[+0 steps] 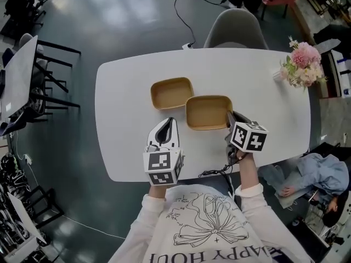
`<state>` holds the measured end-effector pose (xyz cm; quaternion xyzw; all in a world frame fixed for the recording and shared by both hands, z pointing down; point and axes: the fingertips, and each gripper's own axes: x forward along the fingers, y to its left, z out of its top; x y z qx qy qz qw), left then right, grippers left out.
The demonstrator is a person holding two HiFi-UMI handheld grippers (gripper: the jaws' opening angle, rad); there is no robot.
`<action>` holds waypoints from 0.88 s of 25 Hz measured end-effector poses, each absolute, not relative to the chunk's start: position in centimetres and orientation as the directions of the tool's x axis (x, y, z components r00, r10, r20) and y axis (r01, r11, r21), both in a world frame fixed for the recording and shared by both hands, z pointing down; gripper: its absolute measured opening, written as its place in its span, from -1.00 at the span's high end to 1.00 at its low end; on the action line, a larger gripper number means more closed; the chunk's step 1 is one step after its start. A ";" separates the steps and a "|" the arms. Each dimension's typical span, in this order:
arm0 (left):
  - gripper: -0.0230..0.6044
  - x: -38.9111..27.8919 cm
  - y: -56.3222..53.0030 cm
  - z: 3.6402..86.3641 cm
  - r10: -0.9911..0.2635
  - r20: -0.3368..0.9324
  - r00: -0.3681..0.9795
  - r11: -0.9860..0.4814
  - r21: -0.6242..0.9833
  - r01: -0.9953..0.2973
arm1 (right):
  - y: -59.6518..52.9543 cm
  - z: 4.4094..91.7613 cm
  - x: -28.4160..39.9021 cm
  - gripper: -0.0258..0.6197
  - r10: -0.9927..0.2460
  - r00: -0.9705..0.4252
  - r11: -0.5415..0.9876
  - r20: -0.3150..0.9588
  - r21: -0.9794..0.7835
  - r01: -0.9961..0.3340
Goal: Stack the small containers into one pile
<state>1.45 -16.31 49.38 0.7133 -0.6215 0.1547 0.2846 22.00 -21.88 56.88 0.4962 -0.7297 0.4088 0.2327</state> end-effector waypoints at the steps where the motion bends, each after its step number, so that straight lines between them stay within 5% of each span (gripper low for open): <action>1: 0.90 0.8 -16.4 49.0 -0.803 0.569 0.177 -0.062 0.215 -0.975 | -22.2 56.6 21.4 0.83 -0.536 -0.395 0.175 0.747 -0.359 -0.917; 22: 0.90 -11.2 -18.2 48.9 -0.822 0.561 0.096 0.069 0.265 -0.962 | -28.6 57.0 8.4 0.83 -0.494 -0.375 0.318 0.785 -0.239 -0.917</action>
